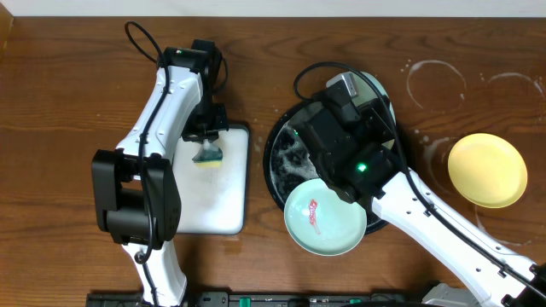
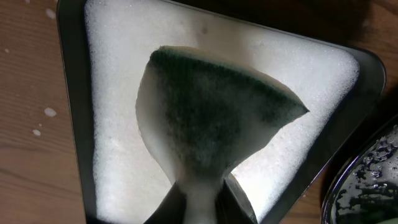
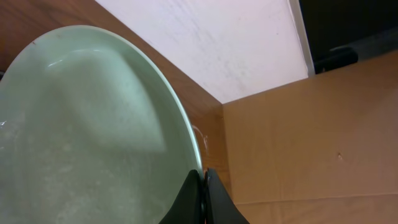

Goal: Clean dirty plates on tray and stack at the side
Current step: 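Carry the pale green plate right and set it on the yellow plate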

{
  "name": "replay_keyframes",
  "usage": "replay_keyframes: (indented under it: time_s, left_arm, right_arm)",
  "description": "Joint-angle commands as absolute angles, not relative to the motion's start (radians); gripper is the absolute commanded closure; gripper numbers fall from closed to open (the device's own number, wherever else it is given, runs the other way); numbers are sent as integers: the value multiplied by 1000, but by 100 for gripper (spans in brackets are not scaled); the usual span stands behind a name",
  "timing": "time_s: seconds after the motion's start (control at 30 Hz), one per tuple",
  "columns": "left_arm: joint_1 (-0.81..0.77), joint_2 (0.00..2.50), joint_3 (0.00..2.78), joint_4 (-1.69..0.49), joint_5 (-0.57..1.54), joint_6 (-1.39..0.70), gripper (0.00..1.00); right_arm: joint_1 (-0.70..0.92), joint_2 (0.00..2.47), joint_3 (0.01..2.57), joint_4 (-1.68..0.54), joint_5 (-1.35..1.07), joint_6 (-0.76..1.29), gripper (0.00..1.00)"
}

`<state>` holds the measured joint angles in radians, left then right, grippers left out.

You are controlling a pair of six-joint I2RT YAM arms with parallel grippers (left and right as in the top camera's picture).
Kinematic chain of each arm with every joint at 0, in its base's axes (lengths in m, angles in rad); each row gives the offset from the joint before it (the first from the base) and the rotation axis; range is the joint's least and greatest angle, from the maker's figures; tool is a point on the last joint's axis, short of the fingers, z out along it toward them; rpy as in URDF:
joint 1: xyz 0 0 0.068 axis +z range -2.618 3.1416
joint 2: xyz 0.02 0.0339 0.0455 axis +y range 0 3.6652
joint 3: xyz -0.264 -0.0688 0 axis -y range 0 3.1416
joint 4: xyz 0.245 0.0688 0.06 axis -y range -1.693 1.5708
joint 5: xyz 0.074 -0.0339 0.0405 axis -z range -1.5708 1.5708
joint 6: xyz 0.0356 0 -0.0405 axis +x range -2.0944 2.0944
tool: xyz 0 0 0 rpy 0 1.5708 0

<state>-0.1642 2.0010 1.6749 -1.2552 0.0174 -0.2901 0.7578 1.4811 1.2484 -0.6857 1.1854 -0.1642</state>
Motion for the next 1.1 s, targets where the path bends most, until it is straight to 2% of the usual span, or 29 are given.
replay_keyframes:
  time_s: [0.0, 0.3, 0.47, 0.77, 0.87, 1.07]
  left_arm:
    - [-158, 2009, 1672, -1259, 15, -281, 90]
    - [-158, 2009, 1672, -1259, 15, -281, 90]
    - [-158, 2009, 1672, -1259, 15, -281, 90]
    - [-158, 2009, 1672, -1259, 15, -281, 90]
    - [-158, 2009, 1672, -1259, 15, -281, 90]
    - [-158, 2009, 1672, -1259, 15, -281, 90]
  right_arm:
    - [746, 1466, 1260, -693, 1155, -89, 99]
    - [518, 1452, 1261, -835, 748, 246, 99]
    - [283, 1410, 1261, -862, 406, 277, 99]
    - [-267, 1419, 1259, -878, -110, 300, 99]
    - [-469, 1454, 1253, -881, -186, 308, 99]
    - [-681, 1527, 1219, -883, -179, 320, 99]
